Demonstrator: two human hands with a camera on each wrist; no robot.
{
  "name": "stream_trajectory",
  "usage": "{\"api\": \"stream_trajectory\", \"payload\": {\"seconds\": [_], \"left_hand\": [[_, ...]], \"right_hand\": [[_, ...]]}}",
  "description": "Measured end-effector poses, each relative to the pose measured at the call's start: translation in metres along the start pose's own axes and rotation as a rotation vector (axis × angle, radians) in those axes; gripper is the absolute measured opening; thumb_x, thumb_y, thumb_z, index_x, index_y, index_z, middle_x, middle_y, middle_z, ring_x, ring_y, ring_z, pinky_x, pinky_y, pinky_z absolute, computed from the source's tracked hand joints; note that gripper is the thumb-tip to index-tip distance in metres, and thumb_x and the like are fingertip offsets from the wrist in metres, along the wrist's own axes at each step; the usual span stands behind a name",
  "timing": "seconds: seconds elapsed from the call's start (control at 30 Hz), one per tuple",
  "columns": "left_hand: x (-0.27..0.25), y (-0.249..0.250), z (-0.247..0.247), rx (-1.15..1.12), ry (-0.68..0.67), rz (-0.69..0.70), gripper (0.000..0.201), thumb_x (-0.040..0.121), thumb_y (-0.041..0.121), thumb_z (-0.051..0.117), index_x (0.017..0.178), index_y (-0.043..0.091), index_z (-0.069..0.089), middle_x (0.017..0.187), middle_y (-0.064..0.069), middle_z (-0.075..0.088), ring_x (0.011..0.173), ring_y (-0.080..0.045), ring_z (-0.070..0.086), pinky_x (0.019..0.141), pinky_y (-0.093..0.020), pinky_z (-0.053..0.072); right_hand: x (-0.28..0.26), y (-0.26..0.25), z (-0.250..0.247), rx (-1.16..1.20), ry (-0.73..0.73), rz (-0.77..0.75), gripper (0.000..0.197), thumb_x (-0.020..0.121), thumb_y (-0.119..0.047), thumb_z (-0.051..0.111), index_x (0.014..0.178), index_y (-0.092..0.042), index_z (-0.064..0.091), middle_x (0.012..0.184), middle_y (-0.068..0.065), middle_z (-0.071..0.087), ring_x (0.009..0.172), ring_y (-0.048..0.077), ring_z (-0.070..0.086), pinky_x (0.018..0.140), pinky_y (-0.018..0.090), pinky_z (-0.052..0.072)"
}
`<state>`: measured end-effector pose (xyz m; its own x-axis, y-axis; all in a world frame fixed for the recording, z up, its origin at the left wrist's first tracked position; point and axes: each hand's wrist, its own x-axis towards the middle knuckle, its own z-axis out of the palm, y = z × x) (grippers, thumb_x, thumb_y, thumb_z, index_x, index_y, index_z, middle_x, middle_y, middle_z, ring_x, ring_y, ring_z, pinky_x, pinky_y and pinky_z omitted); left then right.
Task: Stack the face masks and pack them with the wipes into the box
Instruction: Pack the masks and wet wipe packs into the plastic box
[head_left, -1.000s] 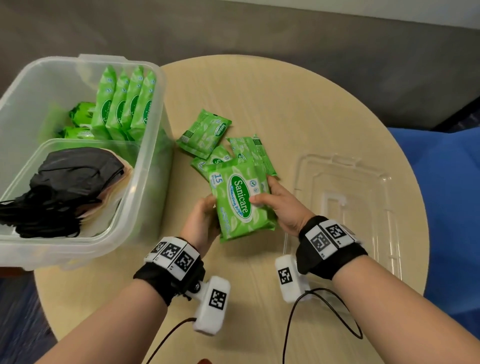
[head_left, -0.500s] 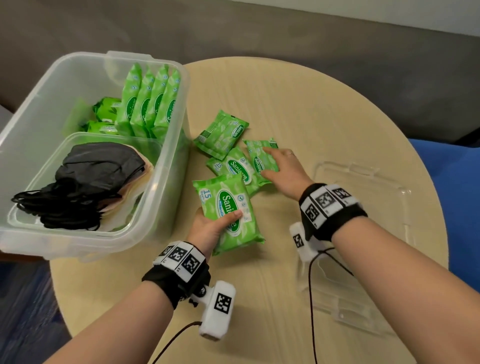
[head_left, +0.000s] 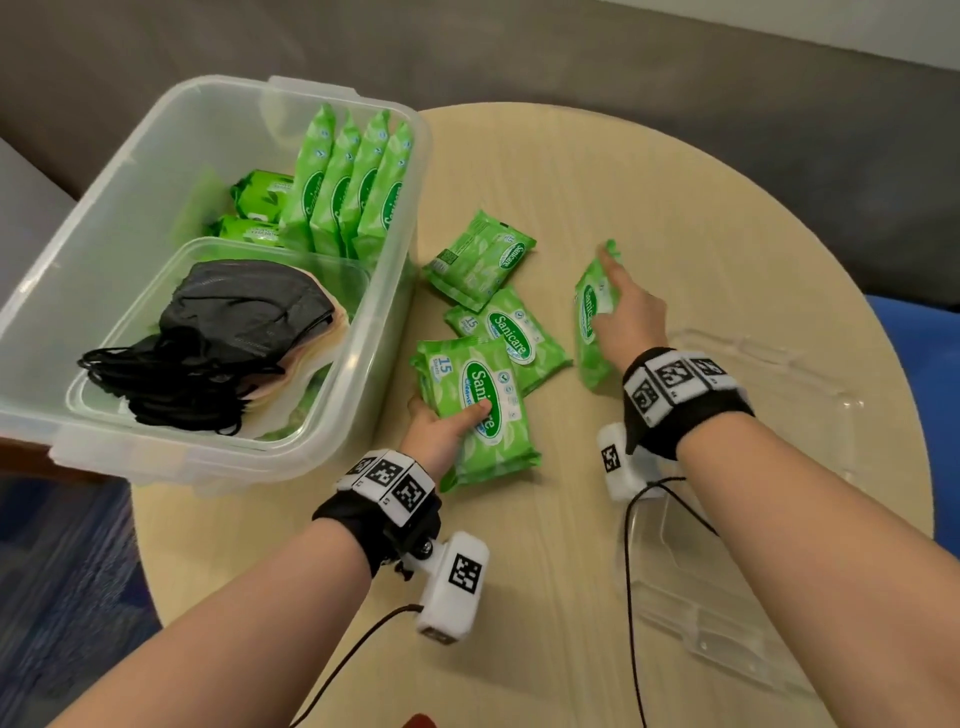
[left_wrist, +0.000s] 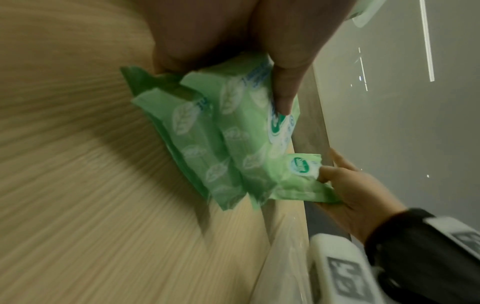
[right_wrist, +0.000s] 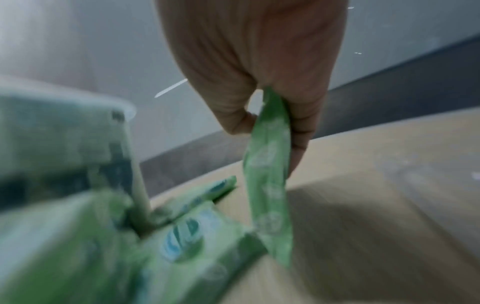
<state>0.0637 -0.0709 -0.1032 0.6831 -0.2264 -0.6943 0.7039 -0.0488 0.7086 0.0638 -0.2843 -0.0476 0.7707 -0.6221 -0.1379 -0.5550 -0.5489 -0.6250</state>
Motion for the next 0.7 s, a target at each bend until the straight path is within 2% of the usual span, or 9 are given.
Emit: {"api": "stream_trajectory", "payload": {"seconds": [0.1, 0.2, 0.27, 0.37, 0.4, 0.47, 0.53, 0.6, 0.7], "left_hand": [[0.002, 0.0, 0.001, 0.026, -0.001, 0.0, 0.073, 0.072, 0.017, 0.079, 0.129, 0.006, 0.035, 0.119, -0.015, 0.062, 0.098, -0.033, 0.066, 0.088, -0.053, 0.051], [0.005, -0.001, 0.002, 0.049, 0.031, 0.023, 0.092, 0.053, 0.03, 0.082, 0.13, 0.007, 0.038, 0.119, -0.015, 0.062, 0.1, -0.033, 0.064, 0.091, -0.051, 0.051], [-0.001, 0.007, 0.004, 0.012, 0.027, 0.012, 0.082, 0.055, 0.037, 0.072, 0.127, 0.008, 0.045, 0.117, -0.015, 0.063, 0.098, -0.03, 0.065, 0.087, -0.045, 0.054], [-0.012, 0.014, 0.008, -0.127, -0.125, -0.021, 0.038, 0.093, 0.042, 0.042, 0.111, 0.015, 0.059, 0.099, -0.006, 0.069, 0.084, -0.017, 0.067, 0.068, -0.026, 0.057], [-0.016, 0.015, 0.008, -0.142, -0.173, -0.007, 0.044, 0.094, 0.05, 0.037, 0.11, 0.017, 0.06, 0.098, -0.003, 0.07, 0.085, -0.014, 0.068, 0.071, -0.026, 0.057], [-0.018, 0.013, 0.01, -0.054, -0.159, 0.056, 0.074, 0.069, 0.069, 0.062, 0.121, 0.017, 0.056, 0.109, -0.003, 0.07, 0.096, -0.016, 0.068, 0.088, -0.035, 0.054], [-0.013, 0.007, 0.008, 0.044, -0.055, 0.107, 0.093, 0.048, 0.053, 0.084, 0.126, 0.013, 0.052, 0.113, -0.007, 0.068, 0.098, -0.022, 0.067, 0.092, -0.042, 0.052], [-0.014, 0.005, 0.005, 0.04, -0.037, 0.107, 0.074, 0.059, 0.027, 0.085, 0.123, 0.006, 0.055, 0.112, -0.015, 0.067, 0.096, -0.028, 0.068, 0.087, -0.043, 0.054], [-0.022, 0.001, 0.003, 0.043, -0.133, 0.169, 0.084, 0.053, 0.022, 0.083, 0.127, 0.002, 0.049, 0.112, -0.019, 0.066, 0.097, -0.031, 0.067, 0.082, -0.042, 0.056]], "right_hand": [[-0.026, 0.008, -0.01, 0.476, -0.066, -0.074, 0.077, 0.08, 0.012, 0.045, 0.141, -0.034, 0.035, 0.141, 0.001, 0.046, 0.117, 0.018, 0.055, 0.1, 0.027, 0.044], [-0.064, 0.011, 0.003, 0.84, -0.303, -0.087, 0.073, 0.082, 0.016, 0.046, 0.133, -0.035, 0.039, 0.146, 0.0, 0.04, 0.132, 0.02, 0.041, 0.103, 0.041, 0.042], [-0.08, 0.012, 0.017, 0.794, -0.434, -0.125, 0.07, 0.084, 0.011, 0.048, 0.132, -0.039, 0.039, 0.148, -0.002, 0.036, 0.135, 0.018, 0.037, 0.109, 0.043, 0.035], [-0.091, 0.013, 0.034, 0.587, -0.466, -0.161, 0.072, 0.087, 0.011, 0.041, 0.144, -0.029, 0.023, 0.147, -0.004, 0.03, 0.137, 0.008, 0.026, 0.11, 0.017, 0.021], [-0.093, 0.011, 0.039, 0.489, -0.447, -0.164, 0.071, 0.088, 0.009, 0.039, 0.146, -0.027, 0.019, 0.147, -0.003, 0.029, 0.135, 0.006, 0.025, 0.106, 0.011, 0.017], [-0.098, 0.005, 0.047, 0.352, -0.444, -0.201, 0.07, 0.09, 0.008, 0.036, 0.147, -0.025, 0.012, 0.152, 0.0, 0.018, 0.134, 0.004, 0.017, 0.101, 0.004, 0.009], [-0.101, 0.0, 0.049, 0.389, -0.546, -0.209, 0.073, 0.089, 0.01, 0.033, 0.147, -0.025, 0.007, 0.157, -0.005, 0.004, 0.138, 0.001, 0.005, 0.102, 0.001, 0.004], [-0.101, -0.001, 0.047, 0.531, -0.646, -0.15, 0.079, 0.086, 0.009, 0.035, 0.148, -0.026, 0.002, 0.156, -0.008, 0.001, 0.139, 0.001, 0.003, 0.106, 0.004, 0.011], [-0.102, 0.007, 0.043, 0.866, -0.649, 0.04, 0.093, 0.076, -0.013, 0.058, 0.15, -0.028, 0.003, 0.155, -0.001, 0.022, 0.136, 0.017, 0.034, 0.107, 0.035, 0.038]]}}
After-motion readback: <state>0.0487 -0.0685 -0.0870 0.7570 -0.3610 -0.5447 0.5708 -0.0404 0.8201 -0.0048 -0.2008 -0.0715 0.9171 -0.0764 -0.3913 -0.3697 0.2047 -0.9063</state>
